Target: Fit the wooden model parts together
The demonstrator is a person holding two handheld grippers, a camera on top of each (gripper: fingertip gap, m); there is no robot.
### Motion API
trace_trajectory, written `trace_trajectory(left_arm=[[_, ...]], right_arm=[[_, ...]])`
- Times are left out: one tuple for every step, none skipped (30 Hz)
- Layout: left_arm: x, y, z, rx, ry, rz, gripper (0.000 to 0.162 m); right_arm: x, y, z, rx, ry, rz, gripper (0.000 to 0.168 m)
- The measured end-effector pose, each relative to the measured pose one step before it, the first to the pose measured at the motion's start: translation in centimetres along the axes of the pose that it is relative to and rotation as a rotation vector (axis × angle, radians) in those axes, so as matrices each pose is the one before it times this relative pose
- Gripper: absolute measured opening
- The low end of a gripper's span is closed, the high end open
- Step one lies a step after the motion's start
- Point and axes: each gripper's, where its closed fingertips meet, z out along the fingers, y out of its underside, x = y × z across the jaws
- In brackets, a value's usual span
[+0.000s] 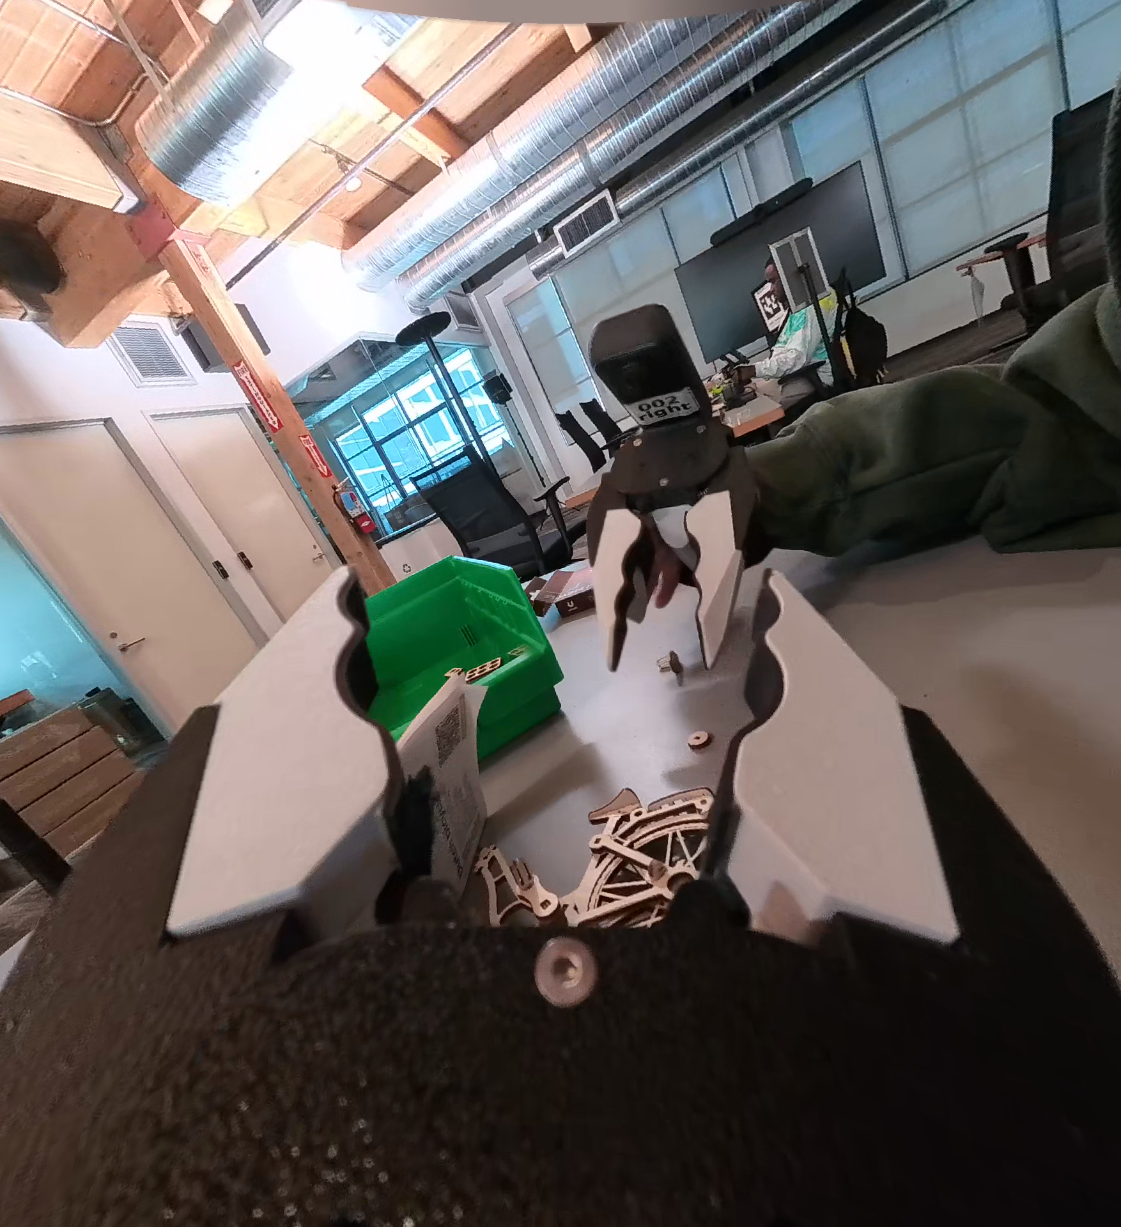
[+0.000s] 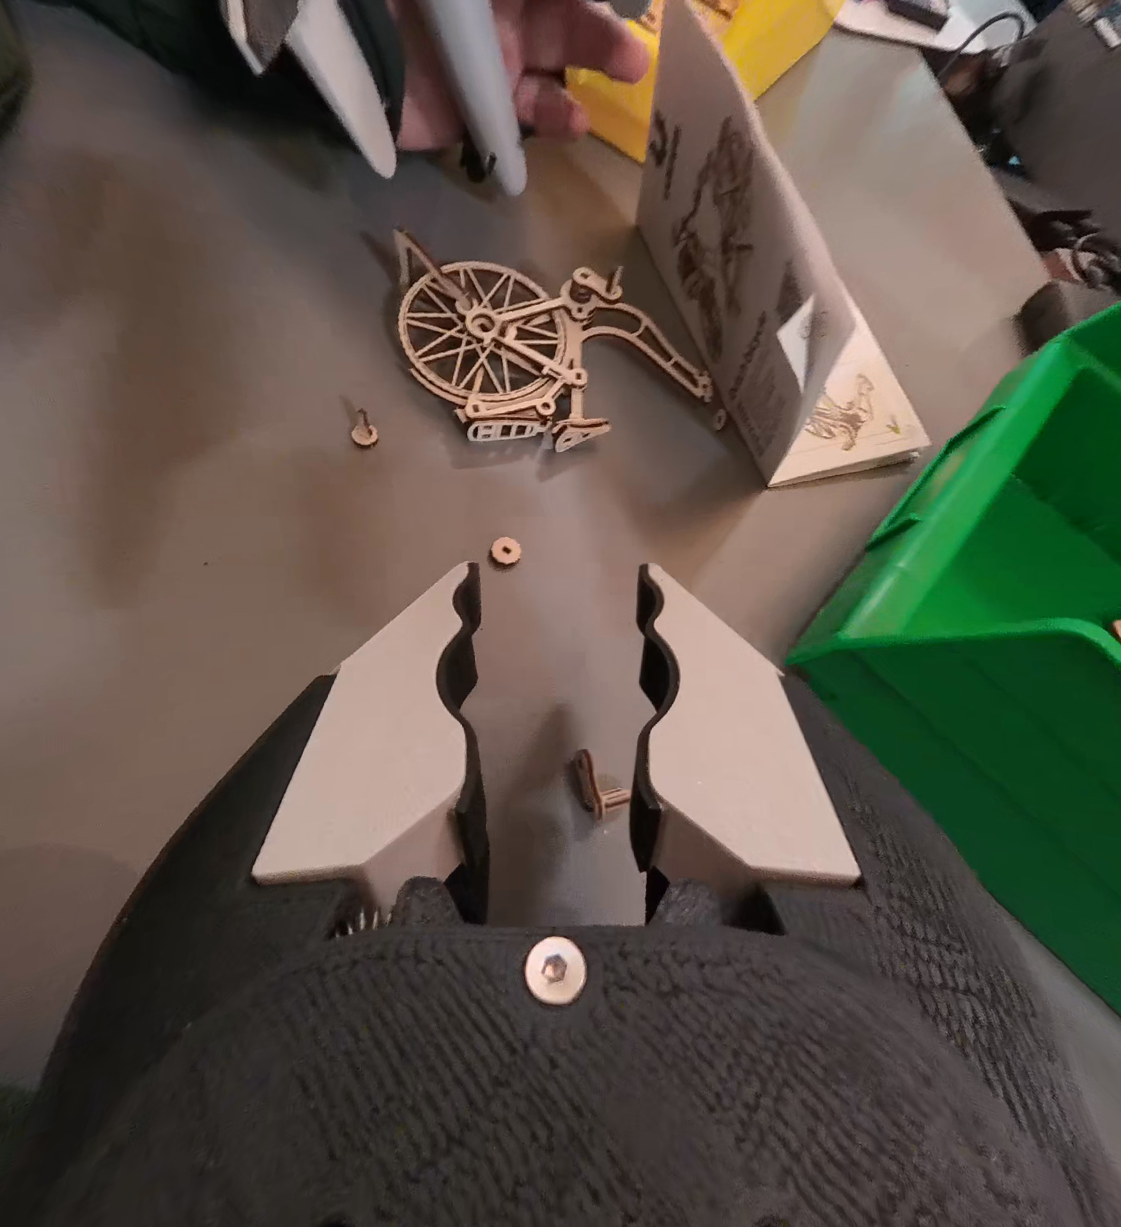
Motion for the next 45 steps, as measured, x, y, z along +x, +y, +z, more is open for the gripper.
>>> trace_trajectory(left_arm=[[0.017,0.001,0.029,0.0003,0.0002,-0.0012,0.115],[-0.003,0.009,0.026,-0.0009,-0.0016,0.0008,0.119],[0.032,0.011,0.044,-0.0004,0.0007,-0.0008,0.123],[0.066,0.027,0.053,-0.0009,0.0034,-0.0052,0.128],[0.049,0.050,0.090,-0.0017,0.0017,-0.0068,0.135],[-0.020,0.062,0.094,-0.0022,-0.0031,-0.0072,0.145],[-0.019,0.054,0.081,-0.0019,-0.0017,-0.0082,0.153],[-0.044,0.055,0.055,-0.0019,-0.0028,-0.0096,0.159],[0.079,0.035,0.023,-0.0001,0.0052,-0.0060,0.159],[0.067,0.016,0.023,0.0004,0.0042,-0.0028,0.159],[0.073,0.034,0.018,-0.0013,0.0032,0.0008,0.159],[0.049,-0.005,0.012,-0.0002,0.0020,0.0045,0.159],[0.033,-0.042,-0.007,0.0024,0.0007,0.0047,0.159],[0.009,-0.107,-0.033,0.0050,0.0000,0.0051,0.157],[0.018,-0.080,-0.045,0.0044,0.0002,0.0078,0.154],[0.114,-0.039,-0.023,0.0022,0.0054,0.0081,0.149],[0.223,0.051,0.022,-0.0020,0.0116,0.0048,0.145],[0.197,0.134,0.052,-0.0072,0.0097,0.0027,0.143],[0.128,0.157,0.062,-0.0085,0.0063,0.0019,0.143],[0.091,0.160,0.036,-0.0068,0.0057,-0.0016,0.142],[0.053,0.152,0.050,-0.0070,0.0042,-0.0052,0.142],[0.016,0.131,0.026,-0.0057,0.0025,-0.0053,0.141],[0.019,0.079,0.014,-0.0031,0.0021,-0.0036,0.141],[0.035,0.041,0.010,-0.0014,0.0023,-0.0021,0.140],[0.047,0.024,0.020,-0.0008,0.0027,-0.0002,0.140],[0.056,0.022,0.008,-0.0014,0.0027,0.0010,0.139],[0.055,0.028,0.014,-0.0015,0.0028,0.0007,0.139],[0.055,0.024,0.015,-0.0007,0.0035,-0.0009,0.138],[0.047,0.016,0.011,-0.0006,0.0035,-0.0013,0.137],[0.024,0.007,0.002,-0.0007,0.0015,0.0007,0.136],[-0.002,0.009,0.005,-0.0008,-0.0007,0.0033,0.135],[-0.003,-0.004,0.002,-0.0001,-0.0009,0.0040,0.134],[0.006,-0.016,-0.012,0.0008,-0.0002,0.0028,0.134],[-0.002,-0.002,0.008,-0.0007,-0.0005,0.0031,0.134],[-0.014,0.042,0.002,-0.0024,-0.0009,0.0021,0.133],[0.000,0.036,0.009,-0.0015,0.0002,0.0006,0.133],[0.006,0.013,0.003,-0.0007,0.0006,-0.0004,0.133],[0.002,0.006,0.001,0.0000,0.0008,-0.0006,0.132],[-0.003,-0.010,-0.005,0.0004,-0.0003,0.0006,0.132],[0.006,-0.012,0.002,0.0004,-0.0001,0.0008,0.132],[0.001,0.000,0.000,0.0000,0.0004,0.0007,0.131],[-0.002,0.001,-0.004,-0.0005,-0.0005,0.0011,0.131],[-0.001,0.002,0.004,-0.0003,-0.0001,0.0010,0.131],[0.002,0.000,0.005,-0.0002,0.0000,0.0008,0.131],[-0.002,0.001,-0.007,0.0003,-0.0003,0.0012,0.131]], right_arm=[[0.142,-0.036,-0.119,0.0106,0.0044,0.0114,0.048],[0.078,0.012,-0.024,0.0074,-0.0004,0.0127,0.052],[0.059,0.016,0.077,0.0058,-0.0010,0.0141,0.058],[0.064,0.035,0.173,0.0029,0.0003,0.0146,0.065],[0.032,0.106,0.246,-0.0045,-0.0002,0.0111,0.072],[0.025,0.146,0.277,-0.0092,0.0018,0.0030,0.086],[0.013,0.115,0.285,-0.0097,0.0047,-0.0016,0.096],[-0.159,0.059,0.270,-0.0060,-0.0037,-0.0081,0.099],[-0.317,-0.058,0.234,0.0009,-0.0115,-0.0134,0.100],[-0.336,-0.139,0.208,0.0051,-0.0128,-0.0117,0.100],[-0.314,-0.129,0.182,0.0028,-0.0134,-0.0097,0.100],[-0.293,-0.084,0.167,0.0004,-0.0125,-0.0115,0.098],[-0.371,-0.047,0.134,-0.0008,-0.0174,-0.0151,0.088],[-0.363,-0.012,0.128,-0.0011,-0.0174,-0.0138,0.080],[-0.243,0.072,0.145,-0.0062,-0.0118,-0.0094,0.073],[-0.246,0.208,0.130,-0.0154,-0.0140,-0.0061,0.062],[-0.252,0.286,0.138,-0.0200,-0.0170,-0.0016,0.051],[-0.110,0.239,0.129,-0.0171,-0.0088,0.0040,0.044],[0.028,0.133,0.122,-0.0089,-0.0012,0.0079,0.042],[-0.071,-0.064,0.054,0.0046,-0.0087,0.0096,0.040],[-0.063,-0.019,0.032,0.0021,-0.0072,0.0063,0.035],[0.063,0.078,0.018,-0.0039,0.0011,0.0025,0.030],[0.054,0.083,0.003,-0.0037,0.0023,0.0003,0.028],[0.006,0.000,-0.018,0.0005,0.0000,0.0005,0.024],[0.083,0.062,-0.015,-0.0042,0.0045,0.0000,0.022],[0.111,0.028,-0.012,-0.0016,0.0061,0.0014,0.022],[0.080,0.028,-0.008,-0.0019,0.0040,0.0025,0.021],[0.021,0.000,0.021,0.0003,-0.0001,0.0037,0.020],[0.043,-0.020,0.048,0.0024,-0.0002,0.0059,0.020],[0.044,-0.033,0.058,0.0033,-0.0004,0.0095,0.019],[0.001,-0.044,0.077,0.0030,-0.0046,0.0119,0.019],[-0.041,-0.025,0.064,0.0018,-0.0080,0.0123,0.018],[-0.017,0.002,0.047,-0.0017,-0.0063,0.0111,0.016],[0.012,-0.002,0.025,-0.0011,-0.0034,0.0102,0.014],[-0.011,0.009,0.022,-0.0010,-0.0035,0.0083,0.012],[0.008,0.006,0.004,-0.0007,-0.0016,0.0057,0.011],[0.021,0.007,0.016,-0.0007,0.0008,0.0024,0.010],[0.027,0.001,0.001,-0.0001,0.0015,0.0013,0.010],[0.055,-0.005,-0.007,-0.0003,0.0036,0.0013,0.009],[0.053,0.002,0.003,-0.0005,0.0036,0.0004,0.009],[0.044,-0.011,0.002,-0.0006,0.0032,-0.0032,0.009],[0.042,-0.009,0.001,-0.0016,0.0059,-0.0089,0.009],[0.073,-0.019,-0.005,-0.0023,0.0098,-0.0148,0.009],[0.035,-0.116,-0.016,0.0014,0.0094,-0.0188,0.009],[-0.055,-0.334,-0.020,0.0129,0.0058,-0.0185,0.009]])
